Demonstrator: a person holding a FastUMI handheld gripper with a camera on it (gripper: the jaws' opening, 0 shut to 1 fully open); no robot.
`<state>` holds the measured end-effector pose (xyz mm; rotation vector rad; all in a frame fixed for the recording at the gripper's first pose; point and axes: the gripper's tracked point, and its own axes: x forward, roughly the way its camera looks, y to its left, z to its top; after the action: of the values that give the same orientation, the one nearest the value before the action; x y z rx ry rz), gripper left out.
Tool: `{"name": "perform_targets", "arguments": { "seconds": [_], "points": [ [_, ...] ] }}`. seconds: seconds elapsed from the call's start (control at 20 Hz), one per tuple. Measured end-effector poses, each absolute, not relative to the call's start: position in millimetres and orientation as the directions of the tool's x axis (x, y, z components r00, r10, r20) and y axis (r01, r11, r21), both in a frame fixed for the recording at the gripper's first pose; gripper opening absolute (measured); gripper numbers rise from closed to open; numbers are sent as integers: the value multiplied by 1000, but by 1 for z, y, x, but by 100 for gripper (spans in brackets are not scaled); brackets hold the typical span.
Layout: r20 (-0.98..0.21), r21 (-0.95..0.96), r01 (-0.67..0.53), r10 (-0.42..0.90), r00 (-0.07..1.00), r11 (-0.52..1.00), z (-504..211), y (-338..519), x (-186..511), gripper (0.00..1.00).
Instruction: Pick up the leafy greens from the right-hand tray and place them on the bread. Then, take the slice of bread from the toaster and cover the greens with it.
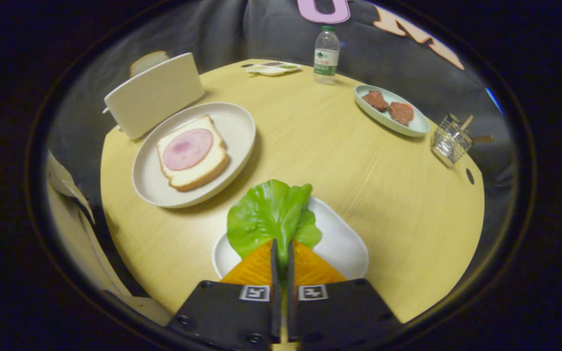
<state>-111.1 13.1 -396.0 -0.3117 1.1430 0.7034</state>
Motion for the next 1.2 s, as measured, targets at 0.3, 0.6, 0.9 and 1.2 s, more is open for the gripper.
{"name": "perform_targets", "arguments": {
  "seconds": [0.3,0.6,0.9,1.2],
  "points": [
    [-911,87,-669,330,245,738,-391,16,-111,4],
    [-892,75,-661,346,290,747,-360,27,-102,4],
    [-869,76,-674,381,317,735,-329,52,-99,4],
    [-856,92,-679,406,319,729,-313,80,-97,4]
  ]
}}
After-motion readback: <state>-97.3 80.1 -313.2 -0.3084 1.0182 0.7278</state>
